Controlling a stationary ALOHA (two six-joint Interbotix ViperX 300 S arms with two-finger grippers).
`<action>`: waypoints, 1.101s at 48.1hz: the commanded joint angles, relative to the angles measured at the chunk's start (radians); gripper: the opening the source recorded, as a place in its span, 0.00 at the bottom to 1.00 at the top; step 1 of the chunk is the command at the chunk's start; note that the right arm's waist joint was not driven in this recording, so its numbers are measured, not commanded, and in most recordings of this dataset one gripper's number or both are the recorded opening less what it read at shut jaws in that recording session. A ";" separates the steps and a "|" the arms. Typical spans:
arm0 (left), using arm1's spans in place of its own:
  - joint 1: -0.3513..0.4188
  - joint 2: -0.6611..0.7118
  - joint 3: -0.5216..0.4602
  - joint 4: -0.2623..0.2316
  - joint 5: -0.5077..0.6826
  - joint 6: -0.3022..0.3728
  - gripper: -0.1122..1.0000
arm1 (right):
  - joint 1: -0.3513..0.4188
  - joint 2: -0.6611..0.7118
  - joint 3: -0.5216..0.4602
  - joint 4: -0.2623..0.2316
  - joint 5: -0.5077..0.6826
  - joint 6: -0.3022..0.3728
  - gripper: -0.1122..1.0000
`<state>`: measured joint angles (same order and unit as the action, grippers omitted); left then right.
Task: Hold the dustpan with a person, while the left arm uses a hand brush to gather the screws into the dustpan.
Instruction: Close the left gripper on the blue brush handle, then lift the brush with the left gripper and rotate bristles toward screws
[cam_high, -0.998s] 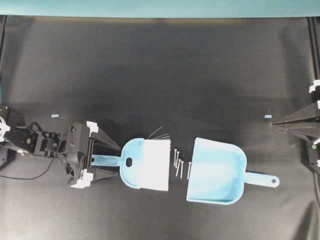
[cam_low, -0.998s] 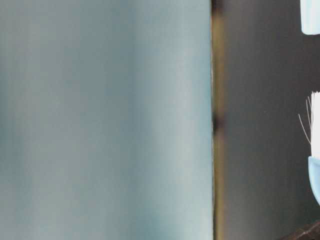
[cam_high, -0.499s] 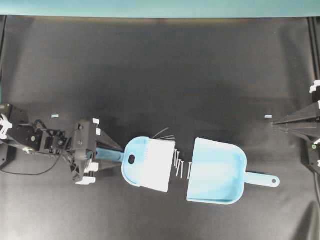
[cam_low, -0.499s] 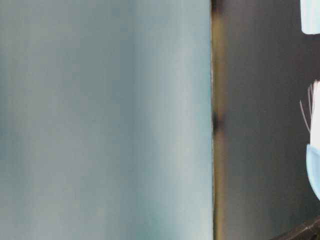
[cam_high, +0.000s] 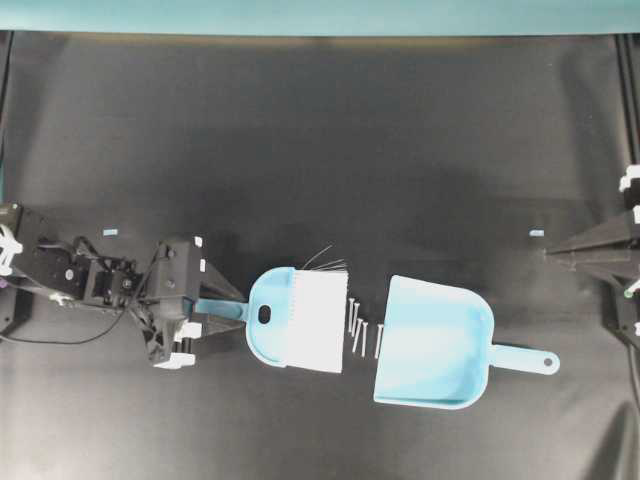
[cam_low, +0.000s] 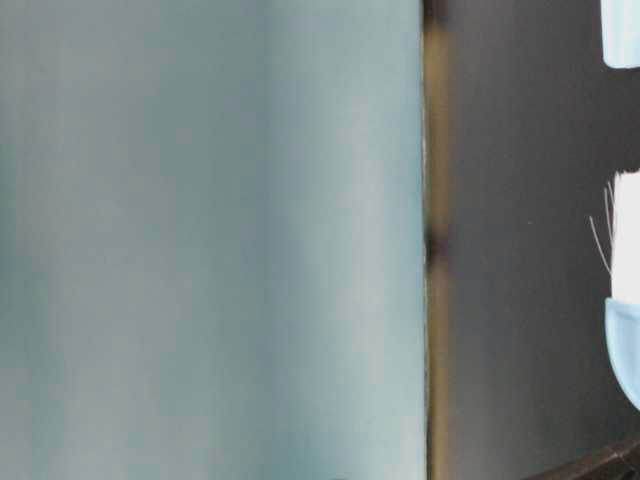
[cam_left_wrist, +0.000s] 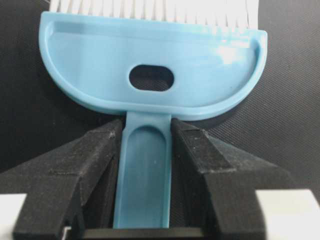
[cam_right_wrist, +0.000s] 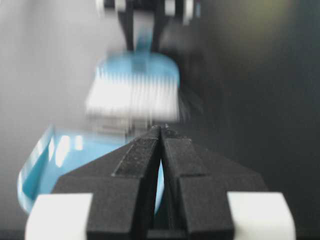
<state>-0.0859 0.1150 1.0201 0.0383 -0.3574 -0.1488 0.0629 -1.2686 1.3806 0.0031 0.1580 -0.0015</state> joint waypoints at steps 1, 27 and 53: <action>-0.041 -0.009 -0.020 0.006 0.133 -0.014 0.40 | 0.000 -0.017 0.006 0.000 0.074 -0.006 0.11; -0.048 -0.245 -0.081 0.008 0.383 0.008 0.40 | 0.000 -0.057 0.017 0.000 0.066 -0.012 0.11; -0.051 -0.420 -0.173 0.011 0.624 0.087 0.40 | 0.000 -0.117 0.028 0.000 0.071 -0.012 0.11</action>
<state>-0.1381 -0.2930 0.8713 0.0460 0.2715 -0.0721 0.0629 -1.3883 1.4128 0.0031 0.2332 -0.0077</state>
